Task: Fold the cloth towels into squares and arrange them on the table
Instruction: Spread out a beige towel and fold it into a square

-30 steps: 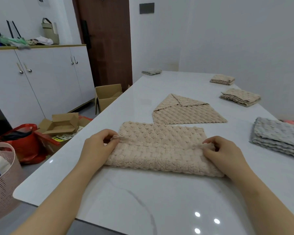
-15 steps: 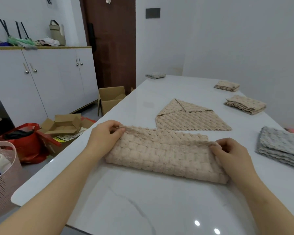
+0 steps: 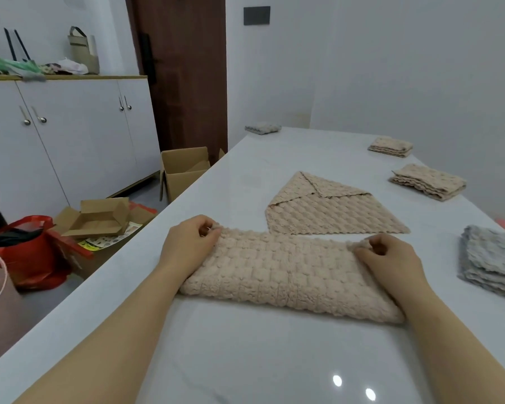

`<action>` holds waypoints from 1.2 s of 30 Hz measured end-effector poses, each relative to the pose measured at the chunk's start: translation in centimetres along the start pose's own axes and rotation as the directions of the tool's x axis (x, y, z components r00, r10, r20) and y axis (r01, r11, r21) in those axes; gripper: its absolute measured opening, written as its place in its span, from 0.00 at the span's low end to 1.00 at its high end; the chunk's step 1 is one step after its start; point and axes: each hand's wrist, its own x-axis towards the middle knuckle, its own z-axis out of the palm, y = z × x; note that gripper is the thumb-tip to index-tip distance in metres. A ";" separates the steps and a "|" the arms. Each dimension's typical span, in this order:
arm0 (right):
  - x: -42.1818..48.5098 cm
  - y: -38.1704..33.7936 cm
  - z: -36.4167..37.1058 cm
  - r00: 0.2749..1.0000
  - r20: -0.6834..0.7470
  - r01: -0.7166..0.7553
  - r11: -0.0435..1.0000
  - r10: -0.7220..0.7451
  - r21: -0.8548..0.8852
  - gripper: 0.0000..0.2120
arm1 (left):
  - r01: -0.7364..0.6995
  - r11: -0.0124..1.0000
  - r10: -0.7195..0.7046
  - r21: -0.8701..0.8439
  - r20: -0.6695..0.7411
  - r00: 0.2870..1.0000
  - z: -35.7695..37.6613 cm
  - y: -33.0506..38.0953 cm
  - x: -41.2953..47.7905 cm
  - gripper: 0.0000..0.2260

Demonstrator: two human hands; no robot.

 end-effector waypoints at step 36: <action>0.3 -2.0 -1.8 0.953 0.304 -0.254 0.554 0.002 0.792 0.12 | 0.368 0.471 -0.256 -0.802 0.274 0.927 -3.9 2.5 -0.7 0.06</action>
